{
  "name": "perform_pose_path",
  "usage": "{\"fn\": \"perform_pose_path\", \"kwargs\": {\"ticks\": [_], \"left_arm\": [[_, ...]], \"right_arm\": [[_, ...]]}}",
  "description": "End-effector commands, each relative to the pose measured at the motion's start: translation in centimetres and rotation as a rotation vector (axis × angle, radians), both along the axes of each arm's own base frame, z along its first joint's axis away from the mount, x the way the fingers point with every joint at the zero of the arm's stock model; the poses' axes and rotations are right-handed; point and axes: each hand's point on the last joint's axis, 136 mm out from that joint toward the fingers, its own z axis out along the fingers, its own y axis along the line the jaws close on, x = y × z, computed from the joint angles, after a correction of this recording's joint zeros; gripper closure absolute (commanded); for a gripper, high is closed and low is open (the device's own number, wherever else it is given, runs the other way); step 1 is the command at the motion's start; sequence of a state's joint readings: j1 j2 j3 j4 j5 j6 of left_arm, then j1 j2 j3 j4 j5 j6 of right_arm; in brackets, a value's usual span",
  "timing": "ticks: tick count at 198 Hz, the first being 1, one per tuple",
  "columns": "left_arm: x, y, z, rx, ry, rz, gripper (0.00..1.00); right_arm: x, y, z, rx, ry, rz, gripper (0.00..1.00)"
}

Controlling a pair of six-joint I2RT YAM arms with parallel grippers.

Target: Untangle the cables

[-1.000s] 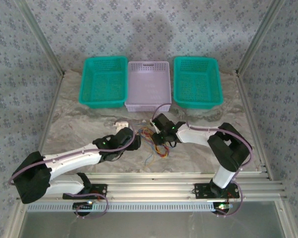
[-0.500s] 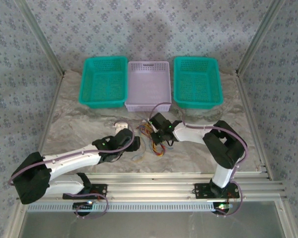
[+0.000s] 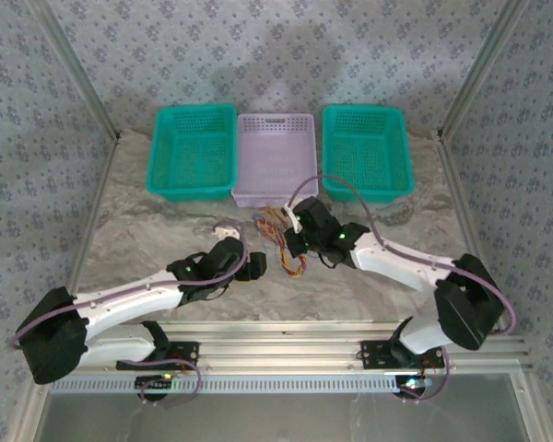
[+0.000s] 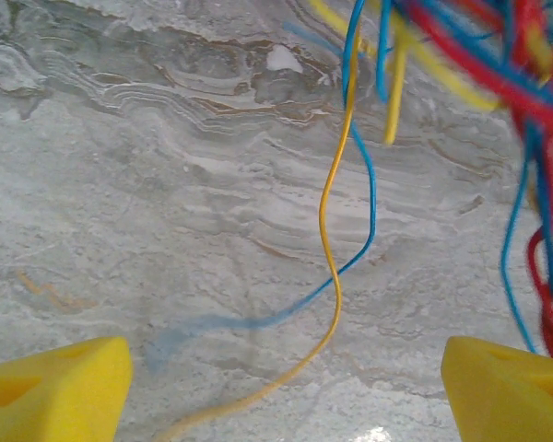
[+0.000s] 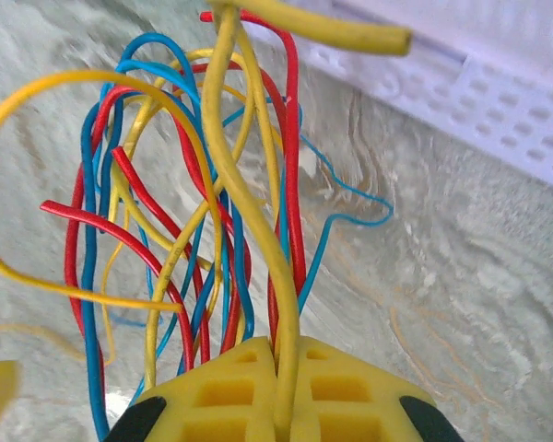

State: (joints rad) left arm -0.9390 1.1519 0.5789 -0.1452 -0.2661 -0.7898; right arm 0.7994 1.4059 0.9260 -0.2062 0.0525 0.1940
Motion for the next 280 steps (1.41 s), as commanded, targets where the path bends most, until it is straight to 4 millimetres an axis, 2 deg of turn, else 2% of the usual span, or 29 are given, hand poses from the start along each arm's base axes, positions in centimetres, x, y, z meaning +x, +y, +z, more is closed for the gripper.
{"fn": "perform_pose_path", "kwargs": {"ticks": [1,41,72,100,119,159,194,251,280], "left_arm": [[0.3,-2.2,2.4,-0.094,-0.034,-0.043,0.12],[0.8,-4.0,4.9,-0.223,-0.067,-0.051,0.08],[0.4,-5.4,7.5,-0.353,-0.110,-0.103,0.04],[-0.1,-5.0,8.8,-0.435,-0.157,-0.115,0.02],[0.1,-4.2,8.3,-0.408,-0.166,-0.082,0.00],[0.8,-3.6,7.4,-0.367,-0.166,-0.034,0.01],[1.1,-2.8,7.1,-0.339,-0.172,0.003,0.04],[1.7,0.9,6.7,-0.343,-0.189,0.143,0.17],[2.4,1.9,6.9,-0.387,-0.182,0.196,0.18]], "right_arm": [[-0.8,0.5,2.2,0.051,-0.025,0.038,1.00],[-2.6,1.5,4.3,0.143,-0.032,0.115,1.00],[-2.5,1.0,3.7,0.115,-0.032,0.101,1.00],[-2.7,1.0,3.6,0.123,-0.023,0.108,1.00],[-3.3,1.7,4.1,0.167,-0.012,0.141,1.00],[-5.0,3.4,5.3,0.272,0.030,0.243,1.00],[-5.1,3.2,5.6,0.294,0.033,0.234,1.00],[-5.5,2.6,7.0,0.359,0.034,0.220,1.00],[-6.0,3.1,7.2,0.394,0.058,0.247,1.00]]}}
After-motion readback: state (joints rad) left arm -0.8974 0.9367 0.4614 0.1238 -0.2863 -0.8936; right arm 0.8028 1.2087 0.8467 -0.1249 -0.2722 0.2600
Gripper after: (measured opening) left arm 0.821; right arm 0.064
